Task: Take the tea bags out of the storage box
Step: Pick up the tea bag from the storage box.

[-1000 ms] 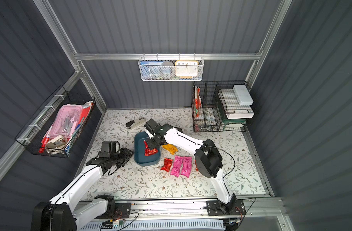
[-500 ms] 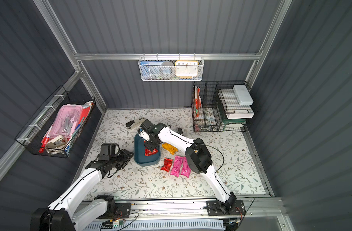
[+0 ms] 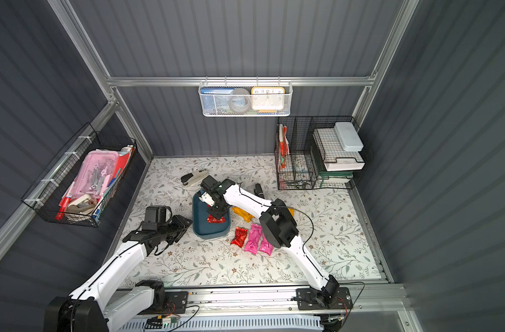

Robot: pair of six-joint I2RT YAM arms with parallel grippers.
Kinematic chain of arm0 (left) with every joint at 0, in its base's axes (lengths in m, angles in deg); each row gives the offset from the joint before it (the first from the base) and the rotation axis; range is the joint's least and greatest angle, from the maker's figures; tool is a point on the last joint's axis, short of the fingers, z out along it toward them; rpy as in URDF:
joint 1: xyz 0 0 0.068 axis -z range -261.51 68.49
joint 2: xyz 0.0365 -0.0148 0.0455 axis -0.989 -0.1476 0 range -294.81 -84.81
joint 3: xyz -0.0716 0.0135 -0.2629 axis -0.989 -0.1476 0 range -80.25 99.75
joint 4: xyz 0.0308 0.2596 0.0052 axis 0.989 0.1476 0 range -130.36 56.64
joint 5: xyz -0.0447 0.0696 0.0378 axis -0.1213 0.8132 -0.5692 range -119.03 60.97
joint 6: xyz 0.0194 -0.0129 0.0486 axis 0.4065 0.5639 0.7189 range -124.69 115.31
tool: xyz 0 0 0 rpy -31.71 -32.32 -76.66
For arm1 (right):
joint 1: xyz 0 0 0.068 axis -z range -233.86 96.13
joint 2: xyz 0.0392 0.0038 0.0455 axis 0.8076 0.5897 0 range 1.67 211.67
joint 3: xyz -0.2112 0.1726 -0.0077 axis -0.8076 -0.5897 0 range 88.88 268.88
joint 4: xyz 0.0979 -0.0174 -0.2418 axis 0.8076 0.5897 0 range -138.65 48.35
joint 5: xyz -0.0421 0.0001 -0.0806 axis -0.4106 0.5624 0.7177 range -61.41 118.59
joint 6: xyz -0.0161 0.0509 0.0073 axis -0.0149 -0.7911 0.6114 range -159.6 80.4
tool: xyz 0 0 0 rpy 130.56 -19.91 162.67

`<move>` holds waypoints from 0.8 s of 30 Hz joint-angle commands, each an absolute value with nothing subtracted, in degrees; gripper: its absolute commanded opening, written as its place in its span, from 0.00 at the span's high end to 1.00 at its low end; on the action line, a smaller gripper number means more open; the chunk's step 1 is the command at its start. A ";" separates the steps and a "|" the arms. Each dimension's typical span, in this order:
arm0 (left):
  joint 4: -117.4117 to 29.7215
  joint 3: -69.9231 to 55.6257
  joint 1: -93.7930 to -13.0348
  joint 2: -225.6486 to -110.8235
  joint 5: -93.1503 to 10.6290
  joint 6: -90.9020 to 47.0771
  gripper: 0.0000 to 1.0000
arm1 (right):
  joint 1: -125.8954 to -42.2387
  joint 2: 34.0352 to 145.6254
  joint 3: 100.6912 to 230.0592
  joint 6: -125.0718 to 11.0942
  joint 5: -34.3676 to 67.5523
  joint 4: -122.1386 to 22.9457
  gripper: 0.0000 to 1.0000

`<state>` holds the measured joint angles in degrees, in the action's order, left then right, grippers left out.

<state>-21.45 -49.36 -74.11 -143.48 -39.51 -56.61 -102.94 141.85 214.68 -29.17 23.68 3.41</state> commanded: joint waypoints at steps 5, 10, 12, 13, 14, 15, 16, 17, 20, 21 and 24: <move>-19.56 -47.75 -74.53 -143.25 -38.97 -55.65 0.51 | -102.91 143.00 215.45 -31.06 21.69 7.36 0.85; -19.19 -47.02 -74.48 -143.19 -38.61 -55.50 0.50 | -103.00 140.04 215.36 -33.43 19.28 5.99 0.98; -19.05 -46.64 -74.50 -143.12 -38.38 -55.54 0.51 | -103.00 138.49 215.07 -34.53 18.14 5.59 1.00; -18.88 -46.59 -74.44 -142.95 -38.22 -55.53 0.51 | -103.00 137.65 214.57 -34.98 17.30 5.33 1.00; -18.68 -46.35 -74.50 -142.73 -38.10 -55.48 0.51 | -103.01 136.47 213.77 -35.60 16.43 4.77 1.00; -18.50 -46.29 -74.48 -142.57 -37.84 -55.58 0.51 | -103.00 135.33 212.61 -36.17 15.87 4.25 1.00; -18.24 -46.17 -74.48 -142.23 -37.61 -55.50 0.51 | -103.00 134.02 211.00 -36.79 15.33 3.29 1.00; -18.18 -46.22 -74.53 -141.99 -37.64 -55.41 0.51 | -103.00 132.18 209.21 -37.48 15.01 2.11 1.00; -17.73 -46.15 -74.48 -141.24 -37.34 -55.05 0.51 | -102.93 126.43 203.31 -40.39 12.68 -2.30 1.00; -17.64 -46.24 -74.49 -141.06 -37.21 -55.05 0.51 | -102.91 124.76 201.38 -41.61 12.23 -3.83 1.00; -17.82 -46.29 -74.48 -140.79 -37.11 -55.15 0.51 | -102.91 119.25 195.17 -45.55 11.34 -8.99 1.00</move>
<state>-19.28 -47.39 -74.11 -141.62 -37.81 -56.37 -102.99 122.94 198.99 -40.64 13.98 -3.22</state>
